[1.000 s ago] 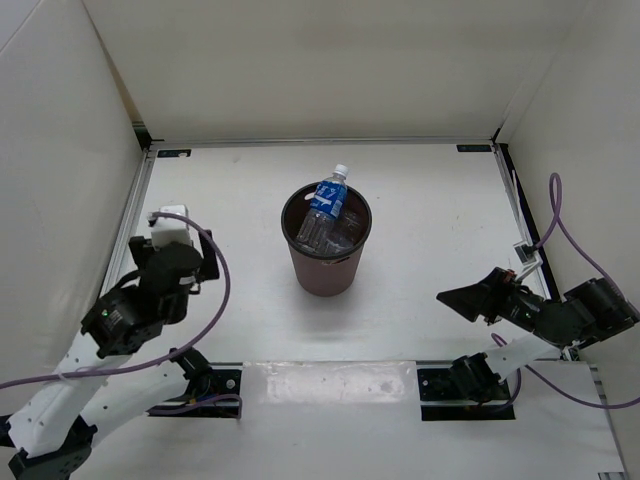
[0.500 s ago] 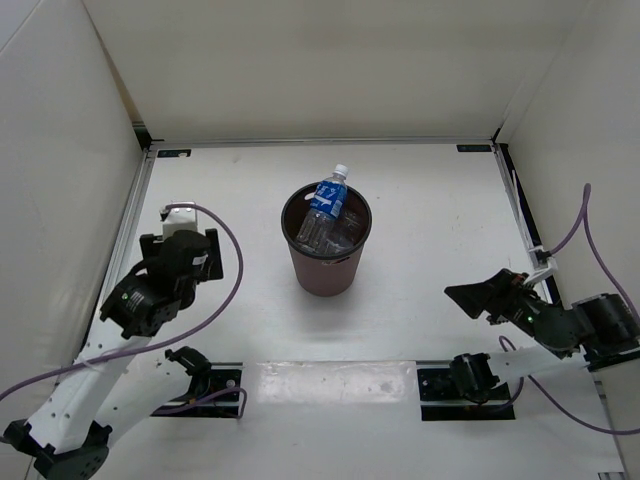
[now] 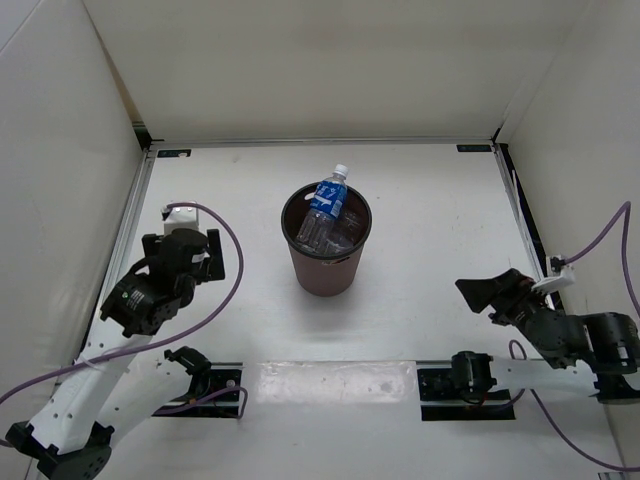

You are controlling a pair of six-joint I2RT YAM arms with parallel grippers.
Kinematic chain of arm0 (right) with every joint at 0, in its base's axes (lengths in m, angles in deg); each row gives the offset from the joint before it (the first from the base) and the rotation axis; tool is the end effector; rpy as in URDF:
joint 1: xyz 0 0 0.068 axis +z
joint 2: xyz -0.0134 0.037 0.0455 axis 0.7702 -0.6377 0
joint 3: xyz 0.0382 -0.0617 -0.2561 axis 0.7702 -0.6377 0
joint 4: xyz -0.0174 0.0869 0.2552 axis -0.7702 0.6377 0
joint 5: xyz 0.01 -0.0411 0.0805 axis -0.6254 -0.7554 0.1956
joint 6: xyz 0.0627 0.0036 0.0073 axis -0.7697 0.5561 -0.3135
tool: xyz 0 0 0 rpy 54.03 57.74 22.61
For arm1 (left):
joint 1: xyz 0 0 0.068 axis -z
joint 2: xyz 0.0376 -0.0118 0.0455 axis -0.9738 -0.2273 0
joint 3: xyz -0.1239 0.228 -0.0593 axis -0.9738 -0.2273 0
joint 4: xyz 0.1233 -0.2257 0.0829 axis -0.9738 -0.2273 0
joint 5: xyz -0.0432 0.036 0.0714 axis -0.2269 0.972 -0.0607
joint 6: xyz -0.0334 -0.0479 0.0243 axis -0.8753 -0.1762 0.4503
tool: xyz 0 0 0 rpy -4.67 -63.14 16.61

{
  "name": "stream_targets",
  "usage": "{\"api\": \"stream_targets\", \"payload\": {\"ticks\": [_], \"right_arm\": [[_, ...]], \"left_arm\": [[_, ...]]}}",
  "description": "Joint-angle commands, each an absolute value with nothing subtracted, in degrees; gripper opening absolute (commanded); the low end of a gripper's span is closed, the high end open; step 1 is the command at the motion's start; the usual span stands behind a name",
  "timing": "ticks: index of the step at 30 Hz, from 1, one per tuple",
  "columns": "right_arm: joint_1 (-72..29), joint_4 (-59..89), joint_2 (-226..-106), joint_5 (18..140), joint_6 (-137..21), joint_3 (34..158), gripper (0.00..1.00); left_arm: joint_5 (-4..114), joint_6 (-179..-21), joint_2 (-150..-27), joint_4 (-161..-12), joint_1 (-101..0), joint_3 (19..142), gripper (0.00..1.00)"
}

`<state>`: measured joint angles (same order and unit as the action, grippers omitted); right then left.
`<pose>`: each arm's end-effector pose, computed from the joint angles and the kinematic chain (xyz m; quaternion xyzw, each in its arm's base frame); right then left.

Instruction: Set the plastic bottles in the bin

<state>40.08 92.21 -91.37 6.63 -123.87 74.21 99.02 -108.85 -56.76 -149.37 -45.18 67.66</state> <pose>0.0440 -0.0250 0.3219 0.1494 0.7658 0.3461 0.5210 0.1351 -0.0500 0.3383 -0.0307 0.8864 0.0956 0.4520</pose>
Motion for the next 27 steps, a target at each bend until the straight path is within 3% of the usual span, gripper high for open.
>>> {"api": "stream_targets", "payload": {"ticks": [1, 7, 13, 19, 24, 27], "right_arm": [[36.6, 96.6, -95.5, 5.6, -122.7, 73.9, 0.9], [29.5, 95.4, -105.5, 4.1, -120.9, 75.0, 0.9], [29.4, 97.1, -113.5, 1.7, -122.4, 75.9, 0.9], [24.0, 93.2, -123.1, 7.0, -107.1, 81.3, 0.9], [4.9, 90.7, -133.8, 10.1, -88.2, 88.9, 0.9], [-5.5, 84.5, -136.6, 18.3, -76.3, 89.4, 0.9]], "left_arm": [[98.4, -108.6, -57.0, -148.4, -45.6, 68.6, 1.0], [98.4, -108.4, -56.8, -148.5, -45.4, 68.6, 1.0], [98.5, -108.3, -56.7, -148.5, -45.4, 68.7, 1.0], [98.4, -108.4, -56.9, -148.6, -45.5, 68.6, 1.0], [98.4, -108.3, -57.6, -148.6, -45.6, 68.7, 1.0], [98.5, -108.3, -57.7, -148.7, -45.5, 68.8, 1.0]]}}
